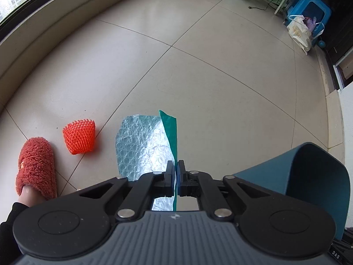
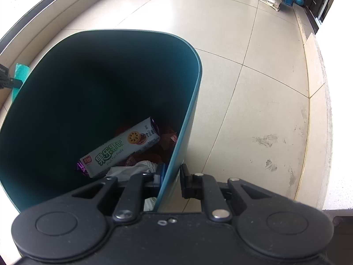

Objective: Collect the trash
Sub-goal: 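Carry the bubble wrap into the wastebasket and open the left gripper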

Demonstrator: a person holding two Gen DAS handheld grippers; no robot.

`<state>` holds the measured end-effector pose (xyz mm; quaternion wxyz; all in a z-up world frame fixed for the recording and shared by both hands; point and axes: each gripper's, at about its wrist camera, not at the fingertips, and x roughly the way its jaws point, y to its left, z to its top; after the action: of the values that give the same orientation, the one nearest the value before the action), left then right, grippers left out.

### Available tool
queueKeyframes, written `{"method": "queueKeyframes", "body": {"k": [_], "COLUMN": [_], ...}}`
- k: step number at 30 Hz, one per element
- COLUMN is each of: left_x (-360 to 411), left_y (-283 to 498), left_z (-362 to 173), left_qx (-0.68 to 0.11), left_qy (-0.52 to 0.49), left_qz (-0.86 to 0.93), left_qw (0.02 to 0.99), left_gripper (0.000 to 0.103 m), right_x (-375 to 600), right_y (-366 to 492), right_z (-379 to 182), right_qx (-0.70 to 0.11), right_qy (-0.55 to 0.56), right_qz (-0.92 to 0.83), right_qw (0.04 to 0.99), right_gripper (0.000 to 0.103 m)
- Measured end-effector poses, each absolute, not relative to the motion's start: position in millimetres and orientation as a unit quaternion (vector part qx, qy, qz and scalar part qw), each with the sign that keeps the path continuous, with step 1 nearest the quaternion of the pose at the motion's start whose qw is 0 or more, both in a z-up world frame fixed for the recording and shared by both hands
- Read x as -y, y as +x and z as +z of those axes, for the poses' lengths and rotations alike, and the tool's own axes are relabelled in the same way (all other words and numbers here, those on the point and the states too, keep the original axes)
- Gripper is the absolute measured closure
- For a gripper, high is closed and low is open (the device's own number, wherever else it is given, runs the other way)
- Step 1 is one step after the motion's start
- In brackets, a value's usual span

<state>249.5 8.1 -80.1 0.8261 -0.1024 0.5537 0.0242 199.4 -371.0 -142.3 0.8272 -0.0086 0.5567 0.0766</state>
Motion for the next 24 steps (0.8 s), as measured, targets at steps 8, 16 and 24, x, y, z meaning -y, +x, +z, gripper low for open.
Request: {"method": "queueKeyframes", "body": {"k": [8,16,24], "left_x": [72,162,201], "left_y": [198,177,197], "left_z": [-5,-25,-94], "left_qx": [-0.512,-0.525,-0.577], "left_qy": [-0.071,-0.001,0.041], "left_qz": [-0.089,-0.167,-0.151], "left_qw": [0.852,0.835,0.802], "left_gripper": [0.101,0.101,0.101], "right_x": [378,379,379], "right_y": [197,197,194], "right_z": [-137,-134,-134], "right_qx": [-0.555,-0.553,-0.549], "right_qy": [0.012,0.009,0.005], "right_qz": [0.082,0.085,0.092], "right_qw": [0.828,0.829,0.831], "right_gripper": [0.087,0.087,0.087]}}
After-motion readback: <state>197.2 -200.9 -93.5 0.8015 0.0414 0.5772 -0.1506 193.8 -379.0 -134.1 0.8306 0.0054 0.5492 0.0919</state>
